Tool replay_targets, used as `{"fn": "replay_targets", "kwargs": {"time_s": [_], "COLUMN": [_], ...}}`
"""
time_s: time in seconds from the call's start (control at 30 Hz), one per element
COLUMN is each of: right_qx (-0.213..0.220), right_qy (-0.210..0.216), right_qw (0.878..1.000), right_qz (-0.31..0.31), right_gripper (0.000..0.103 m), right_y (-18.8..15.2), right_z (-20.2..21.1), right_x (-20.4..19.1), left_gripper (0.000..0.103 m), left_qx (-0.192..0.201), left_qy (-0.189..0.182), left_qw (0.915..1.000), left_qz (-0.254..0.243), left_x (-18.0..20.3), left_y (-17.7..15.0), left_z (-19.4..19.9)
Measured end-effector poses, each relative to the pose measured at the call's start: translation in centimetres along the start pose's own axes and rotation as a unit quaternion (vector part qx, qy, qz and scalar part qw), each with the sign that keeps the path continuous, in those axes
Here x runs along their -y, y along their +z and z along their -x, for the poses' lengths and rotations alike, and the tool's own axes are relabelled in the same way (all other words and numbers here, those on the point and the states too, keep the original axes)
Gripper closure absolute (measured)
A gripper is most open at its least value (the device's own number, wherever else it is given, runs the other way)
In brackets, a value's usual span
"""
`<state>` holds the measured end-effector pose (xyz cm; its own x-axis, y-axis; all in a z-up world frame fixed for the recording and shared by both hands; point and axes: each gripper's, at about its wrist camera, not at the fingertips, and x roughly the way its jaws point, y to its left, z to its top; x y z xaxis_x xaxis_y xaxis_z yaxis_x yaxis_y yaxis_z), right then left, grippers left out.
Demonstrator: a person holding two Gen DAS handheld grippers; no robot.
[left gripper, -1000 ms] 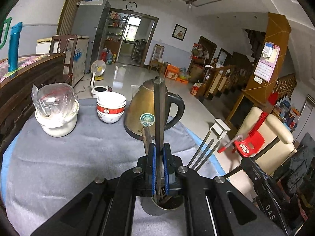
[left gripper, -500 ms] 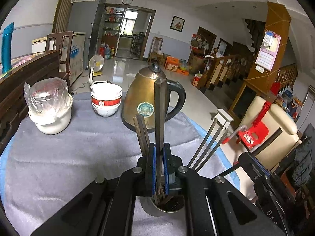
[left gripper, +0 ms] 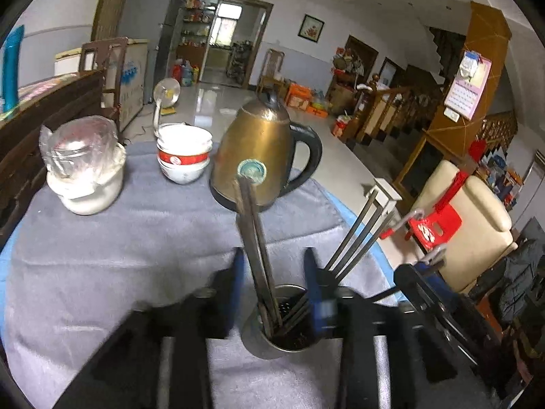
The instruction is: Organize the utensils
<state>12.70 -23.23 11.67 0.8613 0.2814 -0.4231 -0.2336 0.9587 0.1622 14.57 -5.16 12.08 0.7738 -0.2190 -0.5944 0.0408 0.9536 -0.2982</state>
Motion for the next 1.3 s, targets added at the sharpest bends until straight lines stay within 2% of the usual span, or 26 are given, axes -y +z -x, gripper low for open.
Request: {"fn": "replay_targets", "kwargs": {"time_s": [0.07,0.17,0.33,0.5,0.83,1.07,1.3], "right_qx": [0.016,0.044,0.065,0.070,0.019,0.019,0.021], "right_qy": [0.000,-0.020,-0.028,-0.035,-0.035,-0.041,-0.047], "right_qw": [1.000,0.999,0.997,0.997,0.999,0.999,0.998], "right_qz": [-0.009,-0.008,-0.026,-0.027,0.014,0.023,0.036], "right_gripper": [0.028,0.029,0.029,0.028,0.025,0.022,0.021], "right_y": [0.3,0.8,0.6,-0.7,-4.5,-5.1,-5.0], "right_z": [1.1,3.3,6.4,9.1,11.0,11.5,11.6], "right_x": [0.2,0.3,0.4,0.0,-2.9,-3.9,-4.1], "left_gripper": [0.061,0.055,0.036,0.029,0.023,0.016,0.016], "left_qx": [0.012,0.026,0.040,0.042,0.024,0.033,0.031], "left_qy": [0.002,0.008,0.030,0.055,0.072,0.094,0.120], "left_qw": [0.9999,0.9996,0.9987,0.9975,0.9964,0.9933,0.9899], "left_qz": [0.000,0.009,0.001,-0.015,-0.039,-0.059,-0.069], "left_x": [-0.3,-1.1,-1.8,-2.3,-1.8,-1.2,-1.1], "left_y": [0.0,-0.3,-1.4,-3.2,-5.3,-5.9,-5.9], "left_z": [1.2,3.5,6.0,7.3,7.9,8.5,8.0]}}
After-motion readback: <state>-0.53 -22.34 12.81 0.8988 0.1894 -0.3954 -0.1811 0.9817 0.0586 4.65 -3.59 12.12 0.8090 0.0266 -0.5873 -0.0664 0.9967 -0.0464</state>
